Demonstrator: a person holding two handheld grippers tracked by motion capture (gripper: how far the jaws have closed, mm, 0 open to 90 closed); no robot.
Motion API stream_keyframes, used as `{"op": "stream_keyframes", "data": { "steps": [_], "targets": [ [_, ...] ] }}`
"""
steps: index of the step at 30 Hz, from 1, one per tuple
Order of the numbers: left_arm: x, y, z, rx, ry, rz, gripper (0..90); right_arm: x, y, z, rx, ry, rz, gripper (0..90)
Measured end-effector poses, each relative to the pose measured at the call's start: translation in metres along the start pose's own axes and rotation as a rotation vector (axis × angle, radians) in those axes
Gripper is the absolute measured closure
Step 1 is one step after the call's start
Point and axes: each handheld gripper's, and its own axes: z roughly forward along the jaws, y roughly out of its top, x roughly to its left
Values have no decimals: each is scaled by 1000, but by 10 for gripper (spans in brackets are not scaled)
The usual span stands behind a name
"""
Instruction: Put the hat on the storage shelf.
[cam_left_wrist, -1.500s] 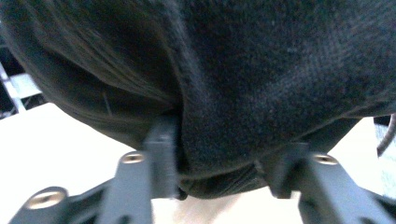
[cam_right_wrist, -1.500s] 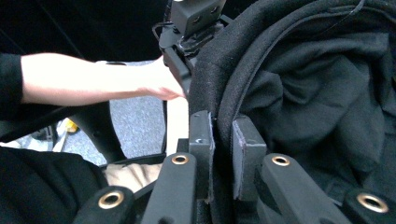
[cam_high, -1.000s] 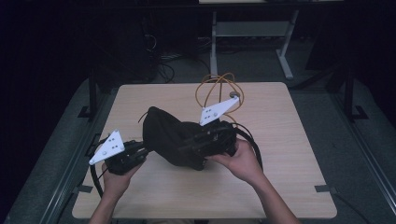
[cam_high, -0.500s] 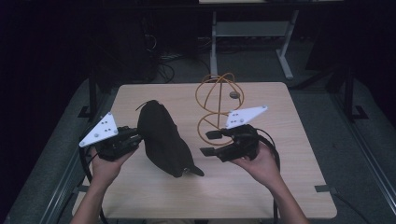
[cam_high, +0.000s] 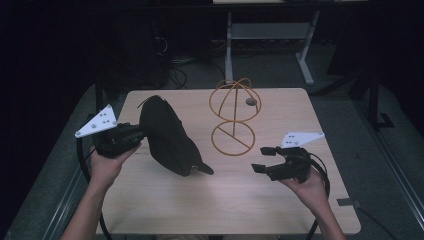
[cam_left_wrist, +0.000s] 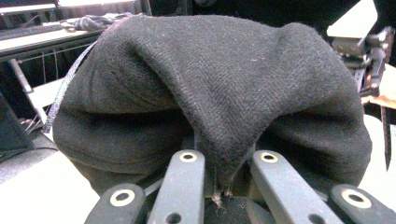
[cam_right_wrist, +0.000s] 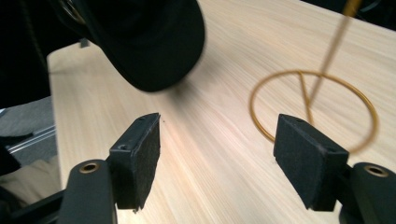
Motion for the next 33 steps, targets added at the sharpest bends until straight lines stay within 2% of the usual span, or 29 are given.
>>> {"op": "stream_keyframes", "data": {
  "steps": [6,12,17,21,31,33],
  "targets": [
    [10,9,0,1,4,-2,858,-16,-26,-11,-7,-50,61,291],
    [22,21,5,11,6,-1,858,-30,-44,-18,6,-97,85,276],
    [27,32,11,7,3,8,858,-34,-49,-24,-6,-121,91,276],
    [32,48,21,6,-7,22,858,-37,-52,-30,-20,-140,99,276],
    [36,74,50,32,-37,55,858,-42,-56,-44,-53,-171,113,277],
    [36,83,60,38,-44,63,858,-43,-57,-46,-58,-177,115,278]
  ]
}}
